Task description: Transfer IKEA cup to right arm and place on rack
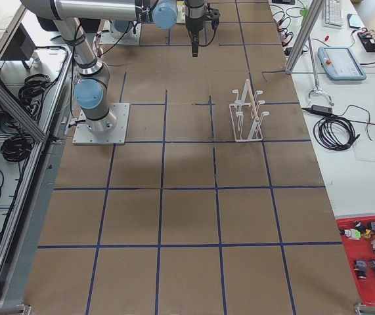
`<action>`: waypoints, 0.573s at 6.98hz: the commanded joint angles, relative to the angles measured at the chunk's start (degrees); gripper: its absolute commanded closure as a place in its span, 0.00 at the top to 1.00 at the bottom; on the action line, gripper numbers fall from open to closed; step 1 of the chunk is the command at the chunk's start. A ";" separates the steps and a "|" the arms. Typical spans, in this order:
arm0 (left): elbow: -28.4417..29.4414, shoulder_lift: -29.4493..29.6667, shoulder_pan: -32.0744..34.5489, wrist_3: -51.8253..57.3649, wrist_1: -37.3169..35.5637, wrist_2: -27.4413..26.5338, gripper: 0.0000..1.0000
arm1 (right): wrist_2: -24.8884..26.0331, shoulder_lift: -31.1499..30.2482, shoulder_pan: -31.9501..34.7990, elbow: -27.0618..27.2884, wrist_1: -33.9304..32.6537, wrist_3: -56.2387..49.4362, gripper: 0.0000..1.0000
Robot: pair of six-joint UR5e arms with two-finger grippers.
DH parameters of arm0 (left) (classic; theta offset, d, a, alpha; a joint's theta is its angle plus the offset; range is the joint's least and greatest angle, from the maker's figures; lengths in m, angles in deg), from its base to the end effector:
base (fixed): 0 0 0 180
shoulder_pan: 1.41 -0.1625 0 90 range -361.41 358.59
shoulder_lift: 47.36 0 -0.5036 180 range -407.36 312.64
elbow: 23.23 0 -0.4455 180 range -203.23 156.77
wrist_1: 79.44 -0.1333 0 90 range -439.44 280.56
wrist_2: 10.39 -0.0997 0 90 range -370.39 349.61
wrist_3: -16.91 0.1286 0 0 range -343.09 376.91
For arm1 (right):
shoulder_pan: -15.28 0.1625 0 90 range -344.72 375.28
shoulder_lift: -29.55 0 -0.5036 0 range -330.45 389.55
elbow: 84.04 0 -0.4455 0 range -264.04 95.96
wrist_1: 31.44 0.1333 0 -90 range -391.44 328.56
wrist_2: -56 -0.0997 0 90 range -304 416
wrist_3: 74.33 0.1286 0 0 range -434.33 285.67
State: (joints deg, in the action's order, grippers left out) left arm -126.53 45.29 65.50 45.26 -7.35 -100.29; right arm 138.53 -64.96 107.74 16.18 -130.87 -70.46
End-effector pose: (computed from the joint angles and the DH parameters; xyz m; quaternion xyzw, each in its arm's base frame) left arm 0.0951 -0.5635 0.4180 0.0459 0.9988 -0.0158 0.0066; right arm 0.1718 -0.5045 0.4994 0.0102 0.9973 -0.0287 0.0668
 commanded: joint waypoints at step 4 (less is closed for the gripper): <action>-8.49 11.13 -0.11 -0.22 -19.16 0.25 0.99 | -6.64 -0.06 0.00 5.16 -13.76 0.18 1.00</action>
State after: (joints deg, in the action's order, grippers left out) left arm -133.46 53.60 65.38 45.29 -23.34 -100.04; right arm 135.29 -65.39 107.74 21.12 -142.47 -70.36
